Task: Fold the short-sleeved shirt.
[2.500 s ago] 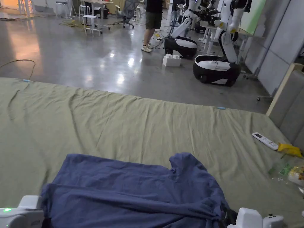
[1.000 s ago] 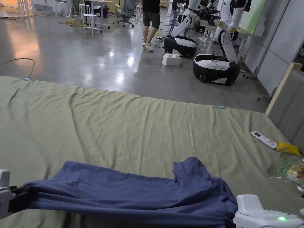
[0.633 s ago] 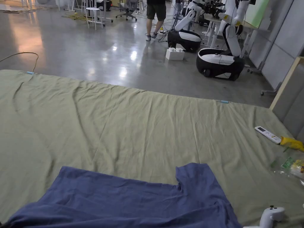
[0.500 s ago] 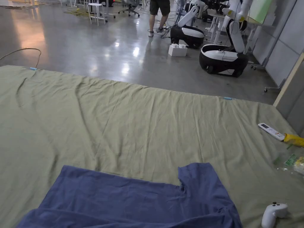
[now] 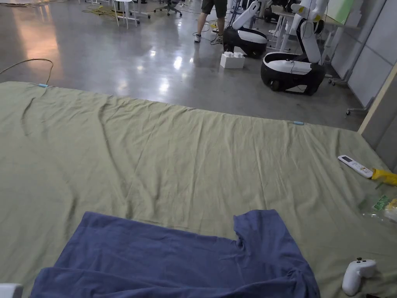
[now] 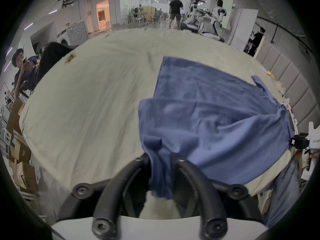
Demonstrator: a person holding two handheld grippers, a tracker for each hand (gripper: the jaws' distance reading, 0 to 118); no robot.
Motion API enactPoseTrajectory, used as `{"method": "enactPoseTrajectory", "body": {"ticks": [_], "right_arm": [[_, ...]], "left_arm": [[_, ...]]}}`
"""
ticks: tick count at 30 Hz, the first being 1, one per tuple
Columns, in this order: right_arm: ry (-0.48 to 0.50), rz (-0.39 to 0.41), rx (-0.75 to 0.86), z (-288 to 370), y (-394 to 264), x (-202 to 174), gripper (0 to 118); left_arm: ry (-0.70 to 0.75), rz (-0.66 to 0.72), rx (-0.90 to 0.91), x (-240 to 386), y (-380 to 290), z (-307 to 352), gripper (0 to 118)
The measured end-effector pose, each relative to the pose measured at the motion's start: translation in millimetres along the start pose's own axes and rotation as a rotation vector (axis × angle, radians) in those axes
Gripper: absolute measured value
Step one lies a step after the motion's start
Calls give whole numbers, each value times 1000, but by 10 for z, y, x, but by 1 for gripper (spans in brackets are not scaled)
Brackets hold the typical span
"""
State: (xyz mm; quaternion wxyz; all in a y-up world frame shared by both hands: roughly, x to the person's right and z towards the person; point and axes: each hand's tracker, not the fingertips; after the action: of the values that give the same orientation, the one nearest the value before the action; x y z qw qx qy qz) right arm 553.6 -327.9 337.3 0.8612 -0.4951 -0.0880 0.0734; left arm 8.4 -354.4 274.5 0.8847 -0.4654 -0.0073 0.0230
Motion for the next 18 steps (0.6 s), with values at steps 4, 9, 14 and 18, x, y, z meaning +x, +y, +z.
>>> {"method": "enactPoseTrajectory", "body": {"ticks": [4,9,14,18], "right_arm": [[6,-64,262,359,340,-55,80],[40,-176,591,703,832,-236,81],[8,-172,865,1038,1156,-483,81],[-5,-149,956,1170,1278,-605,62]], "left_arm": [[-13,-17,180,158,255,199,53],[25,-65,444,525,708,523,52],[52,-83,690,877,1012,879,51],[68,-103,802,1092,1143,1107,38]]}}
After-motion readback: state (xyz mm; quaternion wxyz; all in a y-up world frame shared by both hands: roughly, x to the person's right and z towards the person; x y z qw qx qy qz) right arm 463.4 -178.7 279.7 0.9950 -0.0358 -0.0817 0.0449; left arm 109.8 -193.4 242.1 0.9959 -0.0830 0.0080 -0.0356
